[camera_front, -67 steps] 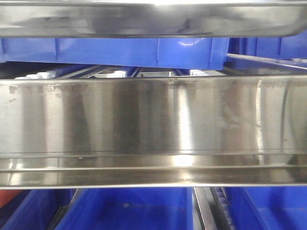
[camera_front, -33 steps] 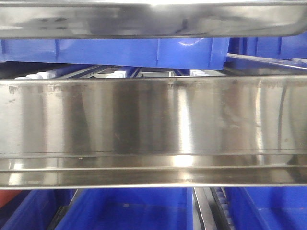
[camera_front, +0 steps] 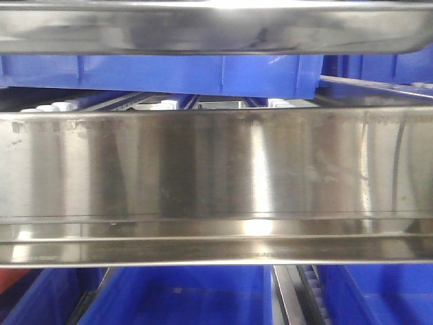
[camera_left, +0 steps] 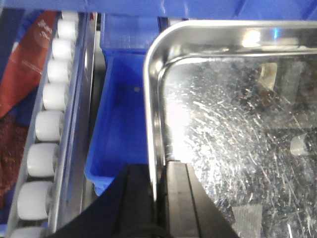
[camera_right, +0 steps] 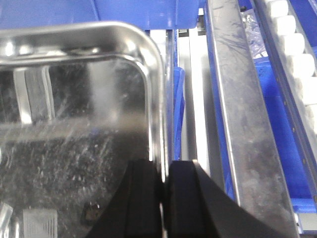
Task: Stack silver trays without gaps
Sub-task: 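Lift the silver tray with both grippers and pull it off the shelf, then hold the tray in both grippers while the base backs away and turns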
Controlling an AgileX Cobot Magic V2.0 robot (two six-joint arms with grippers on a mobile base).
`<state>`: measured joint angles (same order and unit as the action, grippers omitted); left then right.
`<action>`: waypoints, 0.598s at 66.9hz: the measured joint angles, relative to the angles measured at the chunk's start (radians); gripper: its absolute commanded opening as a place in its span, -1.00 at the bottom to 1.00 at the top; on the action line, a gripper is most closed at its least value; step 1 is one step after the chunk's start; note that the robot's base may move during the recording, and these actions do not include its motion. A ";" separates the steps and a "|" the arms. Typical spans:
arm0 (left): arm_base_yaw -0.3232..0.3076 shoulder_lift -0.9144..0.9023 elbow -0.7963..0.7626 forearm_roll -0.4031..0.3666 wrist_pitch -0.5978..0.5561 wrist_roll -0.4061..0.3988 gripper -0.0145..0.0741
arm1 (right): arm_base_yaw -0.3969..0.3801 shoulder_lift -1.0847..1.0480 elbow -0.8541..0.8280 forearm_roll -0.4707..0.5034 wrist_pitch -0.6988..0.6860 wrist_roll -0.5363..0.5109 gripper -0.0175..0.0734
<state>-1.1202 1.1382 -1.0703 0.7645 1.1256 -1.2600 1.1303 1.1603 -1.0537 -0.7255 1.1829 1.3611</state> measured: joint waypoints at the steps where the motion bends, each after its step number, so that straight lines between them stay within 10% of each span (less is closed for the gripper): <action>1: 0.000 0.000 0.000 0.003 0.000 0.002 -0.71 | 0.000 0.000 0.000 0.000 0.000 0.000 -0.65; 40: -0.004 0.000 0.000 0.149 -0.015 0.009 -0.71 | 0.000 0.000 0.000 -0.004 -0.024 0.006 -0.65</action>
<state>-1.1239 1.1382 -1.0703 0.9139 1.1108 -1.2509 1.1303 1.1603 -1.0537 -0.7297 1.1588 1.3670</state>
